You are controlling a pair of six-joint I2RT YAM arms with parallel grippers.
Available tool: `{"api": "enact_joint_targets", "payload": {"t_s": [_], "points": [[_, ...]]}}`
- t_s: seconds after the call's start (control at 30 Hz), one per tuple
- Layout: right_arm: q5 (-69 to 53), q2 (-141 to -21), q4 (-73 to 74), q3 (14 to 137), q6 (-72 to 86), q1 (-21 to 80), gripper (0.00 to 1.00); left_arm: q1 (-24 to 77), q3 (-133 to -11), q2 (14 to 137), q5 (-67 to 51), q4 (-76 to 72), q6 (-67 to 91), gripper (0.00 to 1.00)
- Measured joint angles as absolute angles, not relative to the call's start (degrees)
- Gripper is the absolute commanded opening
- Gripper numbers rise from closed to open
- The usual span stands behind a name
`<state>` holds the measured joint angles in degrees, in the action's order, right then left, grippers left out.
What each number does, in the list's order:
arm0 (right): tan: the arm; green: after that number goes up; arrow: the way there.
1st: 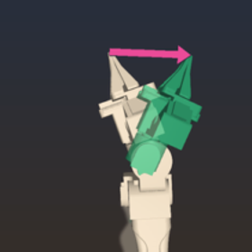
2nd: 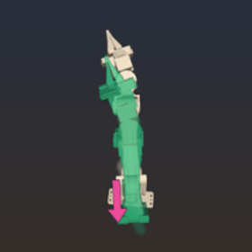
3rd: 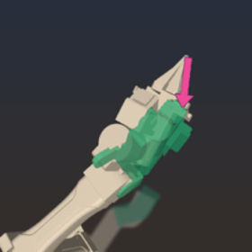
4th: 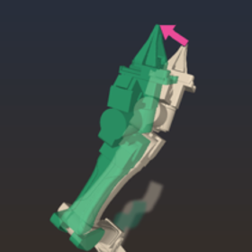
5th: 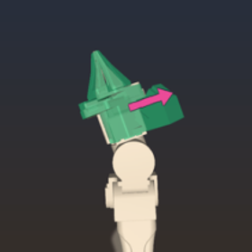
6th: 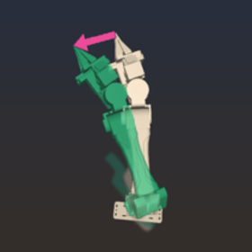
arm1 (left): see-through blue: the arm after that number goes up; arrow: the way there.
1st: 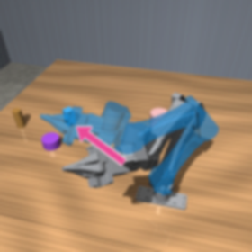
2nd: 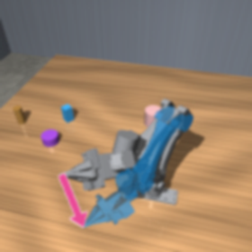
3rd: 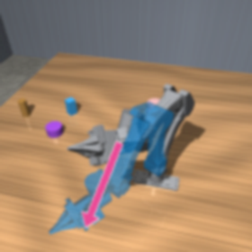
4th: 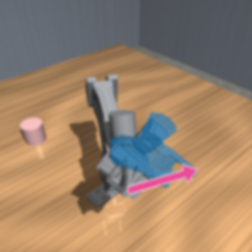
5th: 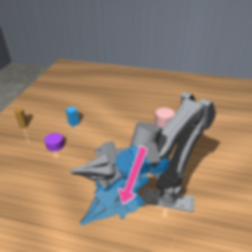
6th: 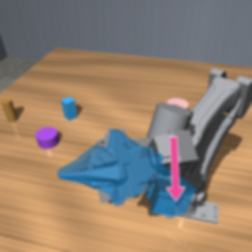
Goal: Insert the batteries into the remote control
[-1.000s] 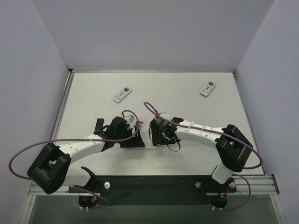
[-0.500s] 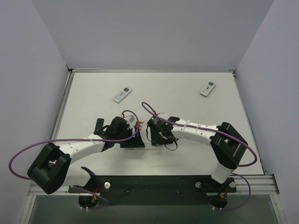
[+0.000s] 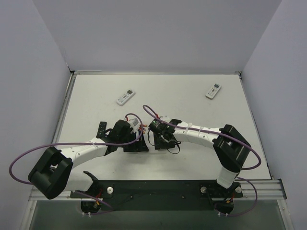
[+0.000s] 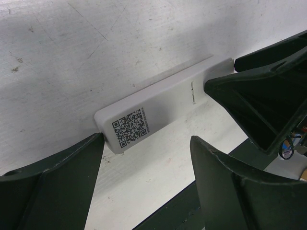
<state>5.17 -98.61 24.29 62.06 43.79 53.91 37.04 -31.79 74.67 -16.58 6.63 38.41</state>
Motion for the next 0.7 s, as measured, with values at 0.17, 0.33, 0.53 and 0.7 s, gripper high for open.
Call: {"api": "enact_joint_targets", "payload": {"t_s": [0.17,0.33,0.53,0.7], "points": [[5.17,-99.2,24.88,62.81,43.99,54.04,0.42,37.04,-31.79,74.67,-16.71,6.66,38.35,0.82],[5.17,-99.22,25.17,62.89,44.21,54.04,0.4,37.04,-31.79,74.67,-16.78,6.66,38.33,0.82],[5.15,-99.29,25.52,63.02,44.38,54.04,0.39,37.04,-31.79,74.67,-16.88,6.66,38.3,0.82],[5.13,-100.2,26.41,64.18,44.27,54.11,0.38,37.01,-31.79,74.72,-17.04,6.63,38.26,0.82]]}}
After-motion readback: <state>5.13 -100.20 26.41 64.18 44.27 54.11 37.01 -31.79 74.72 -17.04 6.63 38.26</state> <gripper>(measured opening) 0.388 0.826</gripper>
